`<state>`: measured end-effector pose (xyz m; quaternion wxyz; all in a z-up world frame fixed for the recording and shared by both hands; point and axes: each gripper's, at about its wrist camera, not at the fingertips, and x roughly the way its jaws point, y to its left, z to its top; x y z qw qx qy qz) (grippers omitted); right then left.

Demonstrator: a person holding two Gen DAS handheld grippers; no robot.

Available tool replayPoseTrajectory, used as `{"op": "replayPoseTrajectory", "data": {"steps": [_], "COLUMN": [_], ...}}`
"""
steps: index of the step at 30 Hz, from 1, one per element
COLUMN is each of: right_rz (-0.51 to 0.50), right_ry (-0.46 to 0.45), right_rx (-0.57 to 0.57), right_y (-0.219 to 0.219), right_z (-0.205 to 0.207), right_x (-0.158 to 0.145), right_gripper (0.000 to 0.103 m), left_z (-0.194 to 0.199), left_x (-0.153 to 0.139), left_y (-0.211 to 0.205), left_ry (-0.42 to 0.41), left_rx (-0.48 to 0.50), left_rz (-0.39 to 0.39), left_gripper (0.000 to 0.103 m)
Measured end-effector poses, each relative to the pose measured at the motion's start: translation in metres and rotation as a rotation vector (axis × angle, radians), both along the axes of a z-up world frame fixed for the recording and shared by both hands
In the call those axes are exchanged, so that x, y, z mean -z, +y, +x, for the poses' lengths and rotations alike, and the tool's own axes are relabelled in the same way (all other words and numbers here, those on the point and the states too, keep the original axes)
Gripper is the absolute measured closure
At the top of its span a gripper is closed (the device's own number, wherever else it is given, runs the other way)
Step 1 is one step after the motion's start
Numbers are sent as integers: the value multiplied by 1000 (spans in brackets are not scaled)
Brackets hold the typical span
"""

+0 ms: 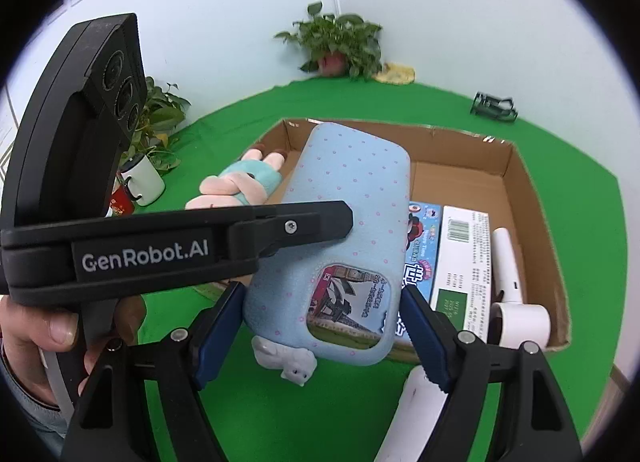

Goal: Organize objects
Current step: 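Lift and carry the blue phone case over the cardboard box with the left tool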

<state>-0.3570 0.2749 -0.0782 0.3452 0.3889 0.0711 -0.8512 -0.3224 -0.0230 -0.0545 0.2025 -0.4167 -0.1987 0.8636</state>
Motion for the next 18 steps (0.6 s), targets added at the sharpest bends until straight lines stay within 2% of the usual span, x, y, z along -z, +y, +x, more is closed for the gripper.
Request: {"op": "replayPoseTrajectory", "data": {"steps": [6, 12, 15, 18], "right_rz": [40, 24, 32, 25], "right_ry": [-116, -246, -274, -284], "right_rx": [-1, 10, 2, 13], "right_y": [-13, -17, -22, -25], "right_z": [-32, -57, -56, -55], "right_x": [25, 51, 61, 65], "right_gripper": [25, 25, 25, 24], "left_z": [-39, -61, -65, -67], "left_x": [31, 60, 69, 75], "left_y": [-2, -8, -14, -21], "left_ry": [-114, -197, -217, -225], "left_rx": [13, -3, -18, -24], "left_rz": [-7, -18, -41, -17], "left_gripper": [79, 79, 79, 78]}}
